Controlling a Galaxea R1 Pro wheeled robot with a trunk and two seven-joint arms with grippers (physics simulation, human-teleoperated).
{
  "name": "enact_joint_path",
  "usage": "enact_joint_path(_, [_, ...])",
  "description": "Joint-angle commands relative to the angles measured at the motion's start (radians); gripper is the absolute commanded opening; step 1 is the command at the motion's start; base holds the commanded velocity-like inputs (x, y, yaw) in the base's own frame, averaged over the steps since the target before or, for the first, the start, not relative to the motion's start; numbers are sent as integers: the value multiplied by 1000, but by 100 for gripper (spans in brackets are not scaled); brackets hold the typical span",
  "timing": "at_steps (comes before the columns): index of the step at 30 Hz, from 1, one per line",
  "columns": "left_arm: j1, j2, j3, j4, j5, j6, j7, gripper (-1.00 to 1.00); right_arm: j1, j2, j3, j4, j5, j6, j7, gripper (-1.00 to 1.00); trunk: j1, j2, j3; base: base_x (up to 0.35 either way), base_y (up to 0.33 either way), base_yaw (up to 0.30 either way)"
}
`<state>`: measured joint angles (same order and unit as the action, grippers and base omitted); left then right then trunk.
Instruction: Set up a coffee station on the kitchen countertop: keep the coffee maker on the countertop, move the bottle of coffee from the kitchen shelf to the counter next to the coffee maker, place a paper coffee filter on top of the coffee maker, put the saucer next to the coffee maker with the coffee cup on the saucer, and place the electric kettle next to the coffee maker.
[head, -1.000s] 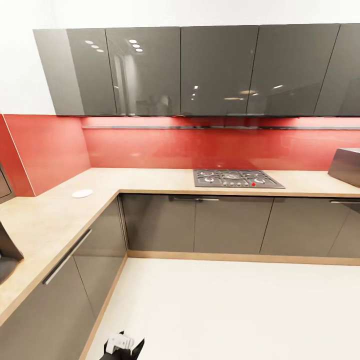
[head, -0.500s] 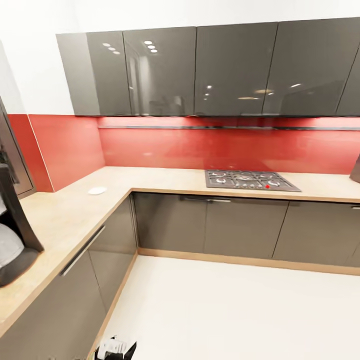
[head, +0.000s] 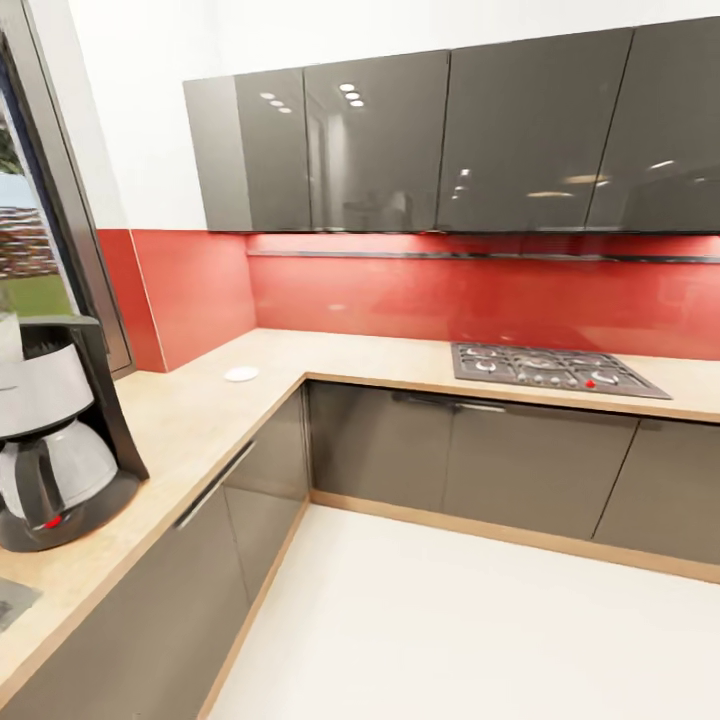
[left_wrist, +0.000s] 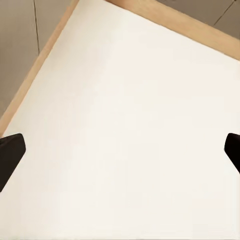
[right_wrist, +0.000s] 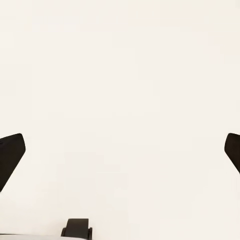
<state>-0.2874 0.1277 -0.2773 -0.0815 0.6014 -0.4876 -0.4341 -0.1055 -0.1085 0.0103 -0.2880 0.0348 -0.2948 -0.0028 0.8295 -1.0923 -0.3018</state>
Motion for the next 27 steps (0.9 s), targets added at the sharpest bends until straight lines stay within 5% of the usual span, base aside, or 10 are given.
enact_joint_path(1, [-1, 0, -5, 5, 11, -3, -9, 100, 0, 0, 1, 0, 4, -3, 0, 100, 0, -1, -1, 0, 0, 271])
enact_joint_path(16, [-1, -11, 4, 28, 11, -16, -28, 100, 0, 0, 1, 0, 4, -3, -2, 100, 0, -1, -1, -134, -86, 142])
enact_joint_path(27, [-1, -13, 4, 26, 11, -19, -28, 100, 0, -3, 2, 4, 5, -1, 0, 100, 0, -1, -1, -281, -119, 47])
